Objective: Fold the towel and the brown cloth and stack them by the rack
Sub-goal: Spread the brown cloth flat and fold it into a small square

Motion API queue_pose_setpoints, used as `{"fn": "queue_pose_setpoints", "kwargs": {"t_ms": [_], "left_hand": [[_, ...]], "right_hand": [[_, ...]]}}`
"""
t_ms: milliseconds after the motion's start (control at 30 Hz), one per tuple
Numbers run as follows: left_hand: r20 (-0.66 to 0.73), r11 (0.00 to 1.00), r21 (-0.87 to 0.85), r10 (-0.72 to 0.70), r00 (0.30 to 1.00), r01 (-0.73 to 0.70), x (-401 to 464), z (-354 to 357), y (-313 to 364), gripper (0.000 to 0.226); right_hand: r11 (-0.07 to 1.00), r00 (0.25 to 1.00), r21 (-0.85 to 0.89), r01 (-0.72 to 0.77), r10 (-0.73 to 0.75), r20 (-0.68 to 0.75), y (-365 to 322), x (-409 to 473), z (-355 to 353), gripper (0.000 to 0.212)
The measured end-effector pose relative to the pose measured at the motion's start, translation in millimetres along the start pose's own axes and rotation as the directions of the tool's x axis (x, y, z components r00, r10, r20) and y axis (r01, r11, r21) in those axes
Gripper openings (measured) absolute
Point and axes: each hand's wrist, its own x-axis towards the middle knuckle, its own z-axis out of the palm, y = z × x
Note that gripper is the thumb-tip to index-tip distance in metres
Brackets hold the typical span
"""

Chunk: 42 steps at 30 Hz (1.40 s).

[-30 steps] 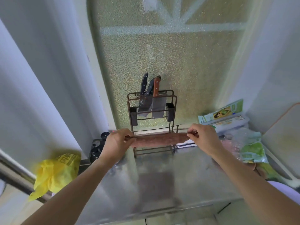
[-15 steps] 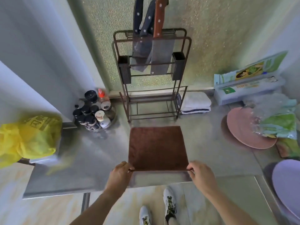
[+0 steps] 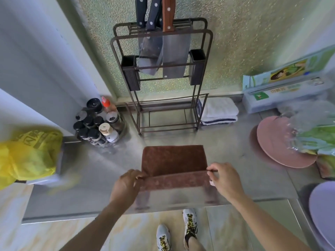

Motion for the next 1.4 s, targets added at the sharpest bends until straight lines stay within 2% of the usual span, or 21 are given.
{"fn": "queue_pose_setpoints", "kwargs": {"t_ms": [100, 300, 500, 667, 733, 833, 900, 933, 1000, 1067, 1133, 1233, 1300, 1333, 1400], "left_hand": [[-0.035, 0.999, 0.006, -0.048, 0.998, 0.049, 47, -1, 5, 0.016], [0.003, 0.988, 0.086, -0.125, 0.992, 0.125, 122, 18, 4, 0.017], [0.024, 0.977, 0.119, -0.182, 0.983, 0.178, 149, 37, -1, 0.019], [-0.023, 0.972, 0.092, -0.217, 0.976, 0.219, 153, 42, -1, 0.017], [-0.058, 0.978, 0.087, -0.183, 0.981, 0.188, 152, 42, 0, 0.015], [-0.017, 0.992, 0.096, -0.083, 0.996, 0.084, 150, 41, 0, 0.023], [0.046, 0.99, 0.133, -0.058, 0.997, 0.051, 150, 40, 3, 0.026], [0.067, 0.987, 0.152, -0.064, 0.996, 0.053, 151, 41, 4, 0.026], [0.094, 0.983, 0.162, -0.098, 0.991, 0.081, 152, 41, 7, 0.023], [0.117, 0.98, 0.164, -0.128, 0.985, 0.108, 153, 40, 7, 0.018], [0.132, 0.974, 0.168, -0.174, 0.976, 0.151, 153, 37, 5, 0.017], [0.189, 0.947, 0.14, -0.314, 0.931, 0.291, 145, 29, -2, 0.009], [0.252, 0.925, 0.135, -0.378, 0.891, 0.355, 131, 22, -5, 0.007], [0.287, 0.917, 0.145, -0.398, 0.871, 0.372, 120, 19, -7, 0.009], [0.347, 0.891, 0.141, -0.453, 0.821, 0.432, 96, 16, -10, 0.016]], "right_hand": [[0.998, 0.999, 0.041, -0.045, 0.044, 0.032, 1, 43, 4, 0.005], [0.991, 0.987, 0.064, -0.118, 0.11, 0.114, 12, 110, 16, 0.009], [0.989, 0.978, 0.047, -0.139, 0.13, 0.165, 22, 140, 27, 0.009], [0.992, 0.978, 0.014, -0.124, 0.12, 0.169, 26, 144, 33, 0.012], [0.994, 0.985, 0.004, -0.112, 0.111, 0.135, 24, 140, 33, 0.018], [0.994, 0.988, -0.022, -0.106, 0.103, -0.113, 14, 119, 27, 0.031], [1.0, 0.974, -0.008, -0.018, 0.016, -0.227, -2, 92, 29, 0.027], [0.998, 0.978, 0.035, 0.055, -0.047, -0.201, -12, 76, 34, 0.021], [0.983, 0.985, 0.064, 0.171, -0.168, -0.041, -31, 42, 50, 0.013], [0.963, 0.962, -0.042, 0.267, -0.264, 0.066, -40, 20, 71, 0.017], [0.942, 0.95, -0.135, 0.308, -0.298, 0.092, -40, 18, 85, 0.022], [0.932, 0.956, -0.219, 0.29, -0.274, 0.101, -40, 32, 88, 0.022], [0.949, 0.975, -0.225, 0.221, -0.213, 0.058, -45, 33, 85, 0.028], [0.968, 0.986, -0.187, 0.165, -0.163, 0.025, -49, 27, 83, 0.032], [1.0, 1.0, -0.005, -0.023, 0.023, -0.011, -61, 5, 85, 0.035]]}}
